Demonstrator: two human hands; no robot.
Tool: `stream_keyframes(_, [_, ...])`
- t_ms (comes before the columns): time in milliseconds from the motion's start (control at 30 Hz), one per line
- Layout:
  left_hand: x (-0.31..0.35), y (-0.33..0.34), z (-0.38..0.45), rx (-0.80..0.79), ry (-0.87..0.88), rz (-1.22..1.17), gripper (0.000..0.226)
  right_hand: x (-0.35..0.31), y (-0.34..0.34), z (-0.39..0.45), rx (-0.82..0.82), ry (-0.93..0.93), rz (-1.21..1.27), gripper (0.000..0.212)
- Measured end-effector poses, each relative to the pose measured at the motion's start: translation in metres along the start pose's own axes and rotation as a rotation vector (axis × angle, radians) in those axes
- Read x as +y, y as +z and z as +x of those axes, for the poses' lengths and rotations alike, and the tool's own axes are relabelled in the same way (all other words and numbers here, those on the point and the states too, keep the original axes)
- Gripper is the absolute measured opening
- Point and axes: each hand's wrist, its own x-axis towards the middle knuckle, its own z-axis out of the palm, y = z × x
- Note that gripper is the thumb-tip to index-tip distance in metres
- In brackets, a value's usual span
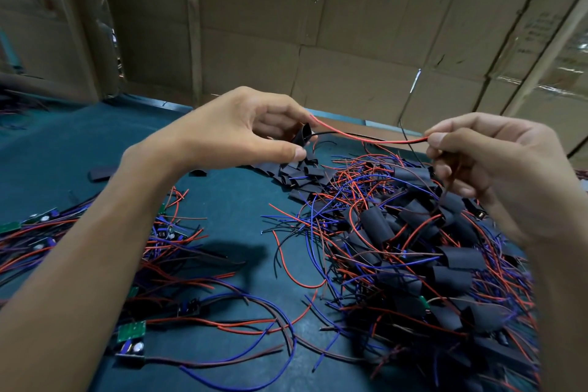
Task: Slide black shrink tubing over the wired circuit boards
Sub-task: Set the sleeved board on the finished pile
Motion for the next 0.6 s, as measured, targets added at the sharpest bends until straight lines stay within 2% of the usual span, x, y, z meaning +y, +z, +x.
stream_keyframes(200, [0.0001, 0.0002, 0.0003, 0.014, 0.037, 0.014, 0.038, 0.0022, -0.0013, 0.0014, -0.007, -0.013, -0.059, 0.009])
stream_keyframes(400, [-0.0006, -0.0011, -0.0001, 0.027, 0.058, 0.045, 0.039, 0.0034, 0.0004, 0.0014, 0.004, -0.042, -0.071, 0.009])
stream_keyframes(600, [-0.0007, 0.0000, 0.0011, 0.040, 0.064, 0.224, 0.040, 0.0057, 0.0062, -0.0004, 0.013, -0.078, -0.071, 0.018])
